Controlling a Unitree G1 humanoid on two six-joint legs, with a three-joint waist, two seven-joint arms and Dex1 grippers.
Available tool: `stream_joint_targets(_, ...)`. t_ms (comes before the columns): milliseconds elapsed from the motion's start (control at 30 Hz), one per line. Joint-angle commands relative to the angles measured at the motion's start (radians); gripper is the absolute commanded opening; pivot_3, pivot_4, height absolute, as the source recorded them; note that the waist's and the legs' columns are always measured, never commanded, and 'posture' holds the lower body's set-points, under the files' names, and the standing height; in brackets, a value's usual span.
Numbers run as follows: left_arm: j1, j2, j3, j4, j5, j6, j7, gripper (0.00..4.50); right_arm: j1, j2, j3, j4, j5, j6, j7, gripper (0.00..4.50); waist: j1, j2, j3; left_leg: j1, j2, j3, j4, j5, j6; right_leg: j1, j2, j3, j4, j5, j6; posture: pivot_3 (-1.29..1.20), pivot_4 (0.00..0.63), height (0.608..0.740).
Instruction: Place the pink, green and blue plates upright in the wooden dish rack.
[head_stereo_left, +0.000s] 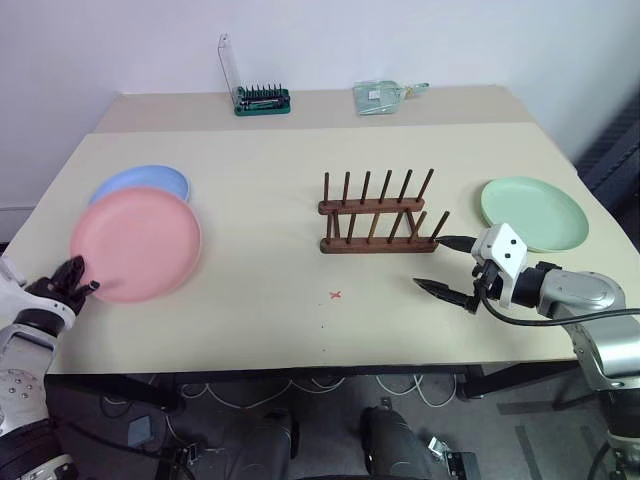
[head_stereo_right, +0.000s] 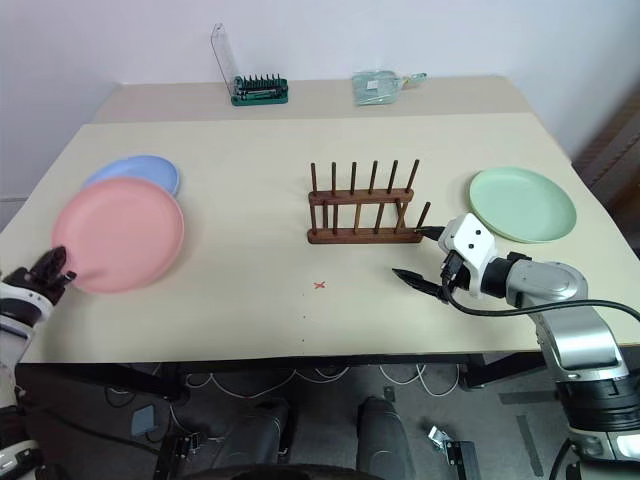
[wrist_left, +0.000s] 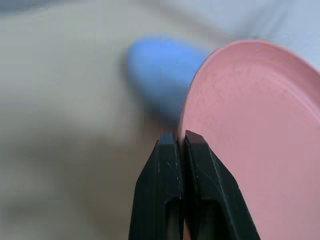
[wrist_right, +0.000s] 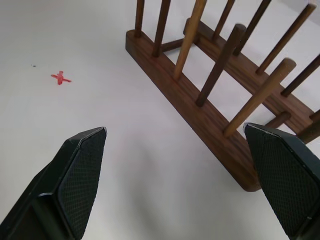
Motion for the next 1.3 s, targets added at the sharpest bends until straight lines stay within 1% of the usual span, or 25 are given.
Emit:
stream_joint_targets(33,-0.051,0.033,0.016,-0.106,-0.052,-0.038,-0.008,0.02,-0.063,-0.042,-0.048,-0.101,0.028,0.012,0.010,4.50,-0.002,0.000,0.000,0.000,0.000,0.000,0.000,0.000,0.000,0.000,0.000,0.000,0.000,0.000,0.000,0.00,0.150,0.740)
stream_joint_targets(133,-0.135,0.059,-0.061,-0.127,-0.011,-0.053,0.018,0.02,-0.146,-0.043,-0.024,-0.133,0.032,0.040,-0.004,4.50,-0.002,0.000,0.000,0.000,0.000,0.000,0.000,0.000,0.000,0.000,0.000,0.000,0.000,0.000,0.000,0.00,0.150,0.740)
stream_joint_targets(167,-0.187,0.067,-0.103,-0.138,0.009,-0.055,0.037,0.02,-0.195,-0.034,-0.003,-0.142,0.034,0.061,-0.012,4.50,-0.001,0.000,0.000,0.000,0.000,0.000,0.000,0.000,0.000,0.000,0.000,0.000,0.000,0.000,0.000,0.00,0.150,0.740)
stream_joint_targets(200,-0.244,0.078,-0.163,-0.144,0.059,-0.065,0.060,0.02,-0.254,-0.016,0.026,-0.145,0.015,0.075,-0.035,4.50,0.001,-0.001,0.001,0.000,0.000,0.000,0.001,0.000,0.000,0.000,0.000,0.000,0.000,0.000,0.000,0.00,0.150,0.740)
stream_joint_targets(233,-0.300,0.083,-0.220,-0.145,0.107,-0.074,0.083,0.02,-0.301,0.001,0.055,-0.149,-0.009,0.075,-0.053,4.50,0.001,-0.003,0.002,-0.001,0.000,0.000,0.001,0.001,-0.001,0.000,0.000,0.000,0.000,0.000,0.000,0.00,0.150,0.740)
stream_joint_targets(300,-0.371,0.089,-0.296,-0.135,0.183,-0.088,0.118,0.02,-0.362,0.026,0.096,-0.149,-0.055,0.063,-0.082,4.50,0.003,-0.007,0.002,-0.001,-0.001,0.000,0.002,0.001,-0.002,0.001,0.000,-0.001,0.000,0.000,0.000,0.00,0.150,0.740)
stream_joint_targets(367,-0.456,0.075,-0.374,-0.129,0.253,-0.078,0.179,0.02,-0.429,0.046,0.155,-0.140,-0.161,0.009,-0.135,4.50,0.000,-0.008,0.002,-0.001,-0.001,0.000,0.001,0.000,-0.003,0.000,0.000,0.000,-0.001,0.001,0.001,0.00,0.150,0.740)
stream_joint_targets(500,-0.569,-0.010,-0.486,-0.201,0.297,-0.046,0.261,0.02,-0.527,0.094,0.291,-0.108,-0.381,-0.135,-0.214,4.50,-0.005,-0.008,0.003,-0.002,-0.001,0.000,0.000,-0.001,-0.007,-0.004,0.000,0.000,0.000,0.001,0.001,0.00,0.150,0.740)
stream_joint_targets(533,-0.589,-0.035,-0.508,-0.215,0.307,-0.028,0.288,0.02,-0.541,0.106,0.317,-0.096,-0.422,-0.165,-0.230,4.50,-0.004,-0.009,0.003,-0.003,-0.001,0.000,0.000,0.001,-0.010,-0.005,0.000,0.000,0.000,0.001,0.001,0.00,0.150,0.740)
stream_joint_targets(633,-0.637,-0.098,-0.590,-0.262,0.342,0.002,0.320,0.02,-0.572,0.147,0.371,-0.046,-0.523,-0.230,-0.275,4.50,-0.005,-0.009,0.003,-0.003,-0.001,0.000,-0.001,0.002,-0.011,-0.005,0.001,0.000,0.001,0.001,0.001,0.00,0.150,0.740)
stream_joint_targets(767,-0.676,-0.161,-0.665,-0.306,0.378,0.045,0.351,0.02,-0.594,0.182,0.394,0.014,-0.605,-0.304,-0.314,4.50,-0.004,-0.009,0.004,-0.003,-0.001,0.001,0.000,0.002,-0.012,-0.005,0.001,0.000,0.001,0.001,0.001,0.00,0.150,0.740)
stream_joint_targets(1000,-0.696,-0.246,-0.726,-0.391,0.389,0.139,0.373,0.02,-0.589,0.222,0.431,0.098,-0.736,-0.382,-0.367,4.50,-0.007,-0.009,0.004,-0.003,-0.001,0.000,0.000,0.003,-0.013,-0.005,0.001,0.000,0.002,0.001,0.001,0.00,0.150,0.740)
stream_joint_targets(1100,-0.693,-0.260,-0.728,-0.406,0.385,0.160,0.364,0.00,-0.587,0.219,0.438,0.137,-0.779,-0.418,-0.382,3.71,-0.006,-0.009,0.004,-0.003,-0.001,0.000,0.000,0.003,-0.013,-0.005,0.001,0.000,0.002,0.001,0.001,0.00,0.150,0.740)
stream_joint_targets(1233,-0.697,-0.267,-0.714,-0.401,0.387,0.167,0.361,0.00,-0.590,0.217,0.429,0.164,-0.815,-0.453,-0.401,1.68,-0.006,-0.009,0.004,-0.003,-0.001,0.000,0.000,0.003,-0.014,-0.005,0.001,0.000,0.002,0.001,0.001,0.00,0.150,0.740)
stream_joint_targets(1267,-0.698,-0.269,-0.708,-0.398,0.385,0.168,0.362,0.00,-0.591,0.218,0.427,0.167,-0.818,-0.458,-0.401,1.23,-0.006,-0.009,0.004,-0.003,-0.001,0.000,0.000,0.003,-0.014,-0.005,0.001,0.000,0.002,0.001,0.001,0.00,0.150,0.740)
stream_joint_targets(1300,-0.699,-0.271,-0.706,-0.397,0.384,0.171,0.361,0.00,-0.591,0.220,0.425,0.169,-0.820,-0.464,-0.403,0.67,-0.007,-0.009,0.004,-0.003,-0.001,0.000,0.000,0.003,-0.014,-0.005,0.001,0.000,0.002,0.001,0.001,0.00,0.150,0.740)
